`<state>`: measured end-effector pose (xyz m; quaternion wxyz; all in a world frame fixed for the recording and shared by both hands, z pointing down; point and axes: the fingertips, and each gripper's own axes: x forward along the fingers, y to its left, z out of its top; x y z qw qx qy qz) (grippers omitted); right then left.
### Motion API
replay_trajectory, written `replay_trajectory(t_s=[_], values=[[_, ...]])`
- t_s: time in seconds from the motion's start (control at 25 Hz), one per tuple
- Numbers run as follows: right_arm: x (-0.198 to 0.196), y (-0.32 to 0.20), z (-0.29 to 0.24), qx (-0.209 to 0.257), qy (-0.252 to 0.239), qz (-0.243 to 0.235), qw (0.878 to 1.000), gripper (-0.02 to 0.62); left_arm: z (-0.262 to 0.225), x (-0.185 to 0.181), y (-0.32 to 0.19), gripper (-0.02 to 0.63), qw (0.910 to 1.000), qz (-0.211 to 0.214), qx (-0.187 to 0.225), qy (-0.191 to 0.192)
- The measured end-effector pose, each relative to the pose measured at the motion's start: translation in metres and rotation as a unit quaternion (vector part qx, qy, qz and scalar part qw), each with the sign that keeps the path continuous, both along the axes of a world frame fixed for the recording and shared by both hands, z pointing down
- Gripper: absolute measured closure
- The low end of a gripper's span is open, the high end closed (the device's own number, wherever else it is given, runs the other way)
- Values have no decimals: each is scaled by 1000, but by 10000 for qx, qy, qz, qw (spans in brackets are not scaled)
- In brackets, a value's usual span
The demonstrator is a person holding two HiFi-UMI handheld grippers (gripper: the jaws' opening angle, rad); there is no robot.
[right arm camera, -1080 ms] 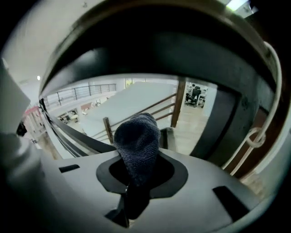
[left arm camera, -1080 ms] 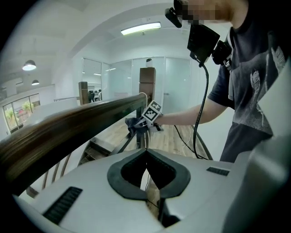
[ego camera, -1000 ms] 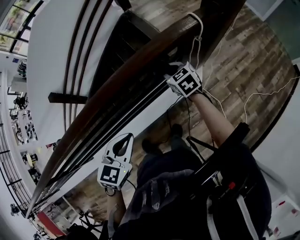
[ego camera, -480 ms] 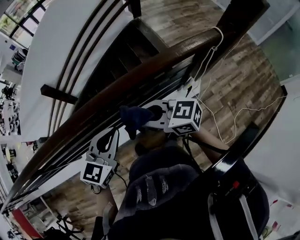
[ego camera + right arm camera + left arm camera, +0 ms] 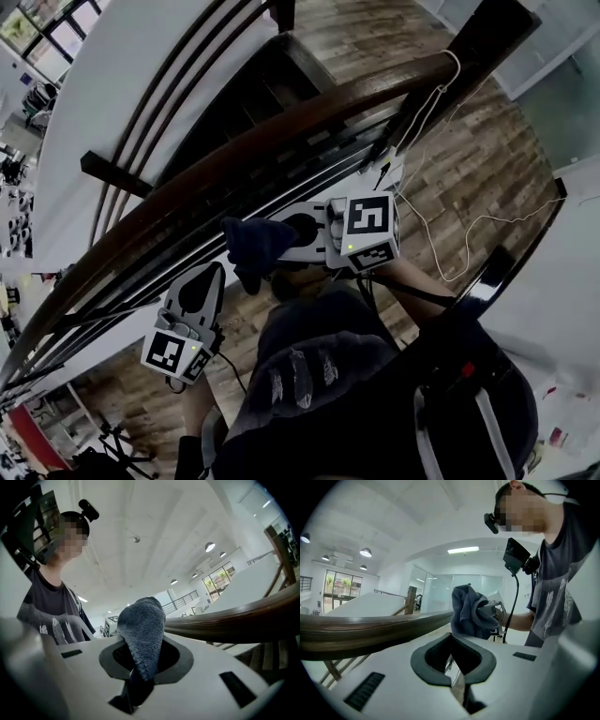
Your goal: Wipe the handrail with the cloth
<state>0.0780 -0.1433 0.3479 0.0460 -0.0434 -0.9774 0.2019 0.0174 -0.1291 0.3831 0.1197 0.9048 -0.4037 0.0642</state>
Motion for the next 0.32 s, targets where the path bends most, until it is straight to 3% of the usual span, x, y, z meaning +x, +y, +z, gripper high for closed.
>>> replay_trajectory(t_s=[0.32], values=[[43,69,-46,-790,-1080,-254,9907,535,-24,39,62,598,9986,-406,-180,272]])
